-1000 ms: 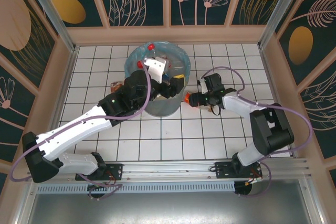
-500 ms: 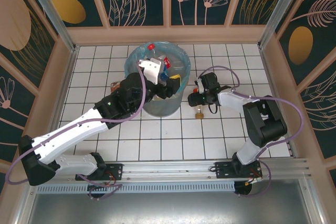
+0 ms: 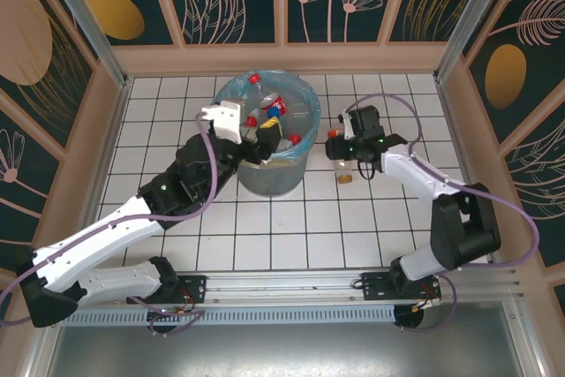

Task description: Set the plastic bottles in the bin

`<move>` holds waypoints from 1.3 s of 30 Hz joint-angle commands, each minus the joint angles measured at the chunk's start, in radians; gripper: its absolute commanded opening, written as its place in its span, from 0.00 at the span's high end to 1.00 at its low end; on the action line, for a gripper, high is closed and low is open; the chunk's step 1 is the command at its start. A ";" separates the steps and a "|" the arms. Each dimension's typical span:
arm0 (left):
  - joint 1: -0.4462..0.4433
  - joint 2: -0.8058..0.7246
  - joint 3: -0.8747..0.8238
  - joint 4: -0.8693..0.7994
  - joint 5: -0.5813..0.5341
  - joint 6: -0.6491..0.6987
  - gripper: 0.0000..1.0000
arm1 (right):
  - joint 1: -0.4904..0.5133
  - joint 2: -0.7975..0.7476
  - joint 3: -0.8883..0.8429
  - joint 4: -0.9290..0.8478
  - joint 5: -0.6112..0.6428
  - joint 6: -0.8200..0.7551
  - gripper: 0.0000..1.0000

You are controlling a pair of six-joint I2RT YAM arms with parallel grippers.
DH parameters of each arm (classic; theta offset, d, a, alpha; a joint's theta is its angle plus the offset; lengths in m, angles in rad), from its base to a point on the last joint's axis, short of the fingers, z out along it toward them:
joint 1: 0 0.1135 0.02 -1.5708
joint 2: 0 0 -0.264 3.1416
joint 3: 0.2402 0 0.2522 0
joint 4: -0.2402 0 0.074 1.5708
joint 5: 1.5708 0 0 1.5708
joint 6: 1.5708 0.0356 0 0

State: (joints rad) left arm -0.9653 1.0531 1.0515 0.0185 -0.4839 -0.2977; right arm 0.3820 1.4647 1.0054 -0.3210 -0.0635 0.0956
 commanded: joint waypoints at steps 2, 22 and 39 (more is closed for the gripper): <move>-0.001 -0.054 -0.050 0.069 -0.175 -0.011 0.19 | 0.002 -0.104 0.120 -0.091 0.063 0.029 0.45; -0.001 -0.171 -0.110 0.023 -0.297 -0.026 0.19 | 0.433 -0.112 0.561 0.191 0.302 -0.250 0.49; 0.000 -0.150 -0.110 0.012 -0.293 -0.037 0.19 | 0.445 -0.081 0.339 0.249 -0.074 -0.233 0.36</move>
State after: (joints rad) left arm -0.9653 0.8963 0.9478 0.0292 -0.7685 -0.3195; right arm 0.8280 1.4055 1.3670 -0.1135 -0.0643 -0.1635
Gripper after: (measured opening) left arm 0.807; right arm 0.622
